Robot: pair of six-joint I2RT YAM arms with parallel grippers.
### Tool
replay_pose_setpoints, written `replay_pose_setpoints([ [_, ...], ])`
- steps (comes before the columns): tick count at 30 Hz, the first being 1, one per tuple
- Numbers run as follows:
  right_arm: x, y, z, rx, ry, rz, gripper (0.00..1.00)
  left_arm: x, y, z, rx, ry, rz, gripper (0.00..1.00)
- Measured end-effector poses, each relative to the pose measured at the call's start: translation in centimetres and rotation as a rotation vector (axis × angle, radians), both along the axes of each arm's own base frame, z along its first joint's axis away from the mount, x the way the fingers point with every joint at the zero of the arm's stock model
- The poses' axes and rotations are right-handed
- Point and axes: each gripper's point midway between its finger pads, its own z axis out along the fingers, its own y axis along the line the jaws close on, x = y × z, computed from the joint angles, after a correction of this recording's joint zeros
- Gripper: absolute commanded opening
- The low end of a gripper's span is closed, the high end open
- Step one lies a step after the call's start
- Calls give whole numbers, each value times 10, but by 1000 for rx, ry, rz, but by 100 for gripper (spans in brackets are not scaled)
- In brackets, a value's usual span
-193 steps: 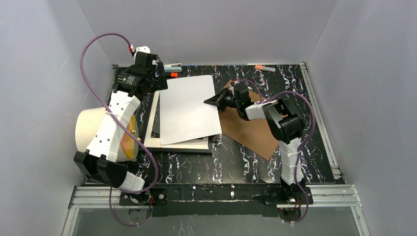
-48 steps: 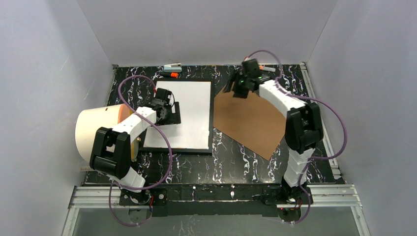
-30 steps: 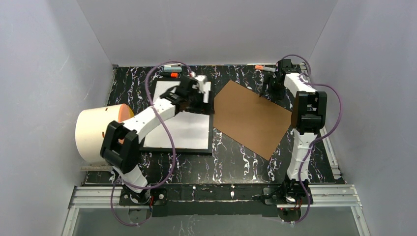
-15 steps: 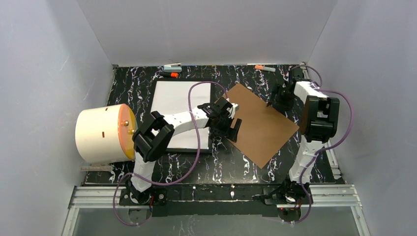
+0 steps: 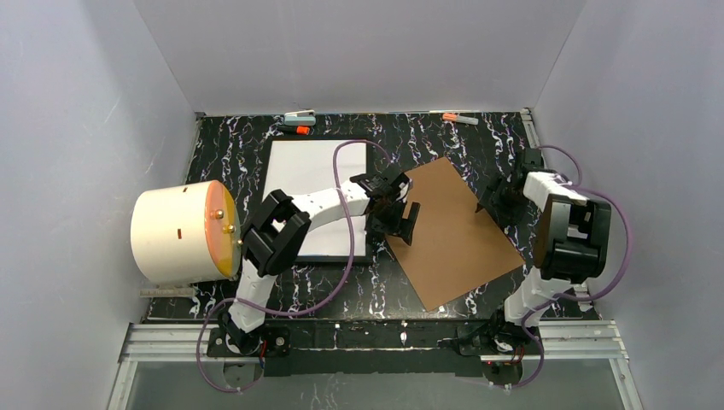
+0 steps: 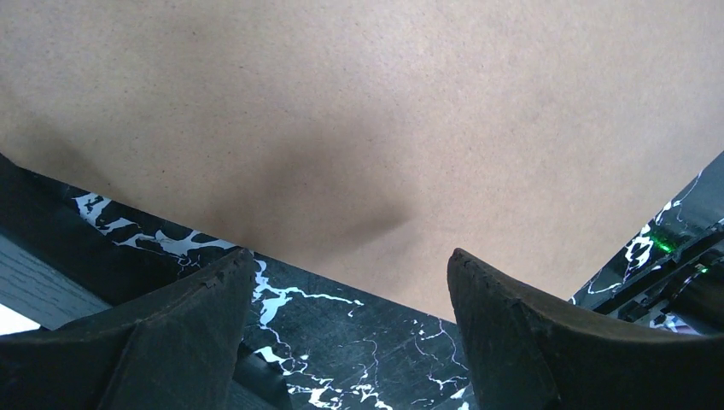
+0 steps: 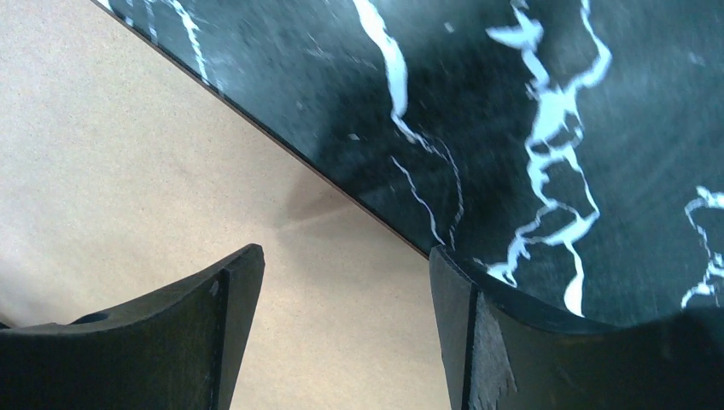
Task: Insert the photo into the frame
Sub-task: Pick up the photo frame item at the center of the board.
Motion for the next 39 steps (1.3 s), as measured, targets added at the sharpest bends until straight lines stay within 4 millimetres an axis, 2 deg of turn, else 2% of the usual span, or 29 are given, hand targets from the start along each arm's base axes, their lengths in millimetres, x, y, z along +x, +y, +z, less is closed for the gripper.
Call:
replay_pose_setpoints([
  [8,-48,-7,-2,-47,25,-139,76,0,-3,-1,39,55,-32,81],
  [10,-58,-3,0,-26,29,-180,76,1,-5,-1,43,83,-38,81],
  [12,-69,13,4,36,45,-192,75,7,-24,2,-26,85,-59,81],
  [14,-79,26,7,86,64,-197,76,14,-52,5,-125,70,-98,81],
  [16,-87,33,10,112,80,-214,76,15,-73,7,-201,59,-135,81],
  [20,-94,36,16,135,71,-235,76,17,-90,9,-265,41,-165,81],
  [25,-93,37,16,144,75,-227,76,26,-85,9,-252,8,-125,83],
  [28,-80,32,25,123,38,-227,79,40,-71,9,-221,-38,-80,84],
  [29,-74,28,29,107,21,-230,83,47,-65,9,-206,-52,-59,85],
  [31,-53,13,43,33,-31,-251,94,63,-50,9,-169,-89,-9,87],
  [32,-50,10,45,21,-41,-256,98,69,-45,8,-162,-95,6,88],
  [36,-22,-26,55,-146,-92,-307,99,85,-19,6,-99,-145,83,89],
  [39,-6,-48,50,-245,-85,-318,99,86,-15,6,-84,-155,99,88],
])
